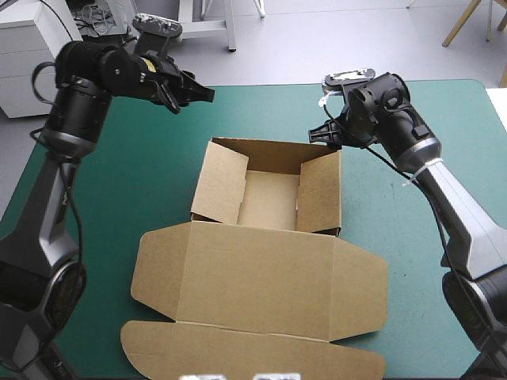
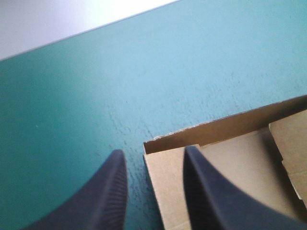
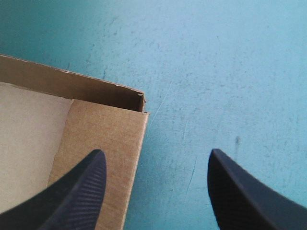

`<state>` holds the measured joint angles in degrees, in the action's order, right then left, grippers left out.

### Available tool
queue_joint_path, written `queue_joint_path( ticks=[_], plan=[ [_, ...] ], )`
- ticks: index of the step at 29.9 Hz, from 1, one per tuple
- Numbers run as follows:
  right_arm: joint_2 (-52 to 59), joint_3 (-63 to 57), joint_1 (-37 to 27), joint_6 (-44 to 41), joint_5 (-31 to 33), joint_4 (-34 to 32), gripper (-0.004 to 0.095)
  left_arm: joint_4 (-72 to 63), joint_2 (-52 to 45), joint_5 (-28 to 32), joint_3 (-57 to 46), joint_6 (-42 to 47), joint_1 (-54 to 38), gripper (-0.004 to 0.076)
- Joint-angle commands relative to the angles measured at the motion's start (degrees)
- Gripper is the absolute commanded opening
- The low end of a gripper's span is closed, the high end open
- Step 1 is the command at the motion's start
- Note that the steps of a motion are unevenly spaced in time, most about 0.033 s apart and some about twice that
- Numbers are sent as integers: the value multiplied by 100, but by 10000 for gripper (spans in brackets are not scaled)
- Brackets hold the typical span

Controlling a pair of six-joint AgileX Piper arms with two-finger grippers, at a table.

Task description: Fold the box

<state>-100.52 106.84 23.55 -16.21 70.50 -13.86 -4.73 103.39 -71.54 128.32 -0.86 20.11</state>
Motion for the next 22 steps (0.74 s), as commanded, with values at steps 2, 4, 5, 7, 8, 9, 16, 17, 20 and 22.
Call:
queue_joint_path(
  ticks=[2,4,5,7,8,9,16,17,20,22],
  plan=[
    [372,175,0,-82,-154,41,566,69,-852,-269,205,-192,34,-4],
    [339,175,0,-82,-154,206,566,-94,-1138,-269,156,-355,34,-5],
    [308,175,0,-82,-154,243,566,-206,-1270,-269,88,-451,34,-5],
    [238,153,0,-82,-154,257,567,-337,-1608,-269,-118,-677,34,-8],
    [194,109,0,-82,-154,266,567,-337,-1751,-269,-223,-703,34,-10],
    [182,82,0,-110,-154,282,567,-337,-1923,-269,-373,-719,34,-10],
    [1,-438,0,-152,-154,409,566,-72,-3128,-269,-1942,-1033,34,-10],
    [2,-545,0,-152,-154,433,566,11,-3269,-269,-2173,-1047,34,-10],
    [2,-839,0,-192,-154,454,567,216,-3756,-255,-3000,-1098,34,-10],
    [-12,-998,0,-192,-154,491,567,284,-4045,-159,-3583,-1098,34,-10]
  ],
)
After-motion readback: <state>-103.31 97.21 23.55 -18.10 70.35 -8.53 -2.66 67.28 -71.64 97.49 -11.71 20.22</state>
